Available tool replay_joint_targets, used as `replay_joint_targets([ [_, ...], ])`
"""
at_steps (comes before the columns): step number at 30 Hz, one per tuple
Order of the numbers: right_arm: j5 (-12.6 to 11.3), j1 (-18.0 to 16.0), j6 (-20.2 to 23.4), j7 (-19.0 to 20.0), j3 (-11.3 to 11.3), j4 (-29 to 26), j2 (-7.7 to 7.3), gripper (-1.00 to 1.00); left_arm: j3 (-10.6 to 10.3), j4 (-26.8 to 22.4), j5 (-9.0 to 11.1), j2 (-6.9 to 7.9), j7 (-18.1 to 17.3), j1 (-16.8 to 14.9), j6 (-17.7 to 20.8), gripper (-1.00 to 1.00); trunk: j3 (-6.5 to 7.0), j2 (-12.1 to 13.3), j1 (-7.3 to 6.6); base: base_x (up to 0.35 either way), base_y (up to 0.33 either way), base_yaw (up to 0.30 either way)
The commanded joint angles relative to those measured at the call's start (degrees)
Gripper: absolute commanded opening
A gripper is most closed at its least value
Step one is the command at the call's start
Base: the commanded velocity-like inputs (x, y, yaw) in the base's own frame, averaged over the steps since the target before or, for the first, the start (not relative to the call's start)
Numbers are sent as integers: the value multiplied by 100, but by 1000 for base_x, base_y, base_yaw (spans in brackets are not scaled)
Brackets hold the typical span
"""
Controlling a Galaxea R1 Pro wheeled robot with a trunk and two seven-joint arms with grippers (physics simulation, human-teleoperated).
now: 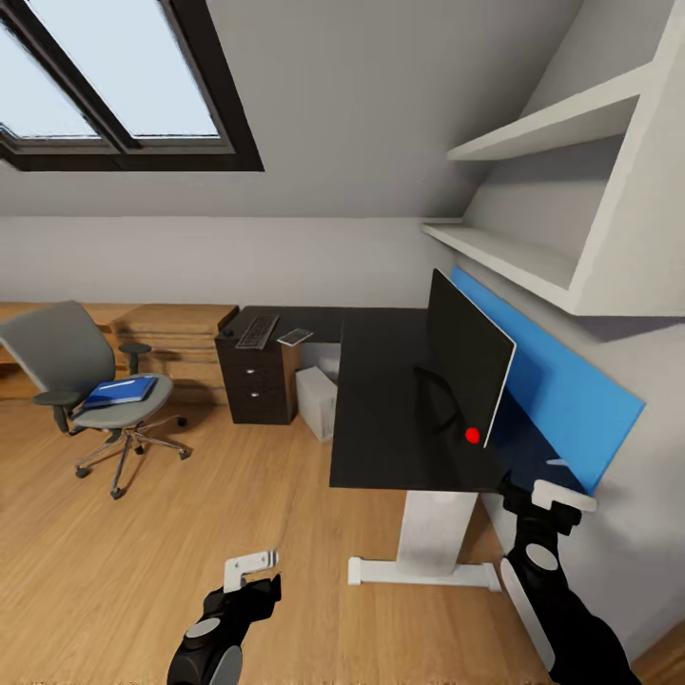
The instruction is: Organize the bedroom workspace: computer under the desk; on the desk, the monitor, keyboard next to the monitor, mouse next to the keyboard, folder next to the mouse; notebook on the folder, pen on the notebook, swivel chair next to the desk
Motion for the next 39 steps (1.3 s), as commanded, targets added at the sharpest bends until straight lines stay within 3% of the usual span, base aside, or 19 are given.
replay_joint_targets([
  [1,-31,-4,14,-23,12,-3,-3,100,-7,16,62,2,56,-5,10,100,-10,-9,-1,-294,193,0],
  [11,-36,-4,10,-23,213,37,11,100,0,252,50,-21,45,-5,10,100,-10,-9,-1,-271,224,0],
  [13,-46,-4,9,-29,549,44,29,100,0,246,51,-22,50,-5,10,100,-10,-9,-1,-263,233,0],
  [18,-51,-4,-43,-36,810,51,39,100,0,239,51,-24,51,-5,10,100,-10,-9,-1,-262,233,0],
  [19,-50,-4,-109,-34,849,64,41,100,0,239,51,-24,52,-5,10,100,-10,-9,-1,-260,235,0],
  [20,-45,-4,-467,-32,1102,433,42,100,0,220,46,-23,57,-5,10,100,-10,-9,-1,-176,290,0],
  [25,-62,-4,-546,-37,1450,686,51,100,0,206,43,-20,61,-5,10,100,-10,-9,-1,-106,306,0],
  [28,-78,-8,-556,-23,1540,985,154,100,0,216,43,-18,55,-5,12,100,-10,-9,-1,68,302,0],
  [31,-88,-28,-558,24,1569,1450,368,100,8,260,57,-12,35,-5,24,100,-10,-9,-1,195,257,0],
  [34,-125,-279,-555,394,1561,2743,703,100,16,403,77,-8,11,-5,48,100,-10,-9,-1,271,208,0],
  [39,-467,-889,-608,1164,1549,4258,864,100,26,1349,104,-7,-2,-161,60,100,-10,-9,-1,310,146,0],
])
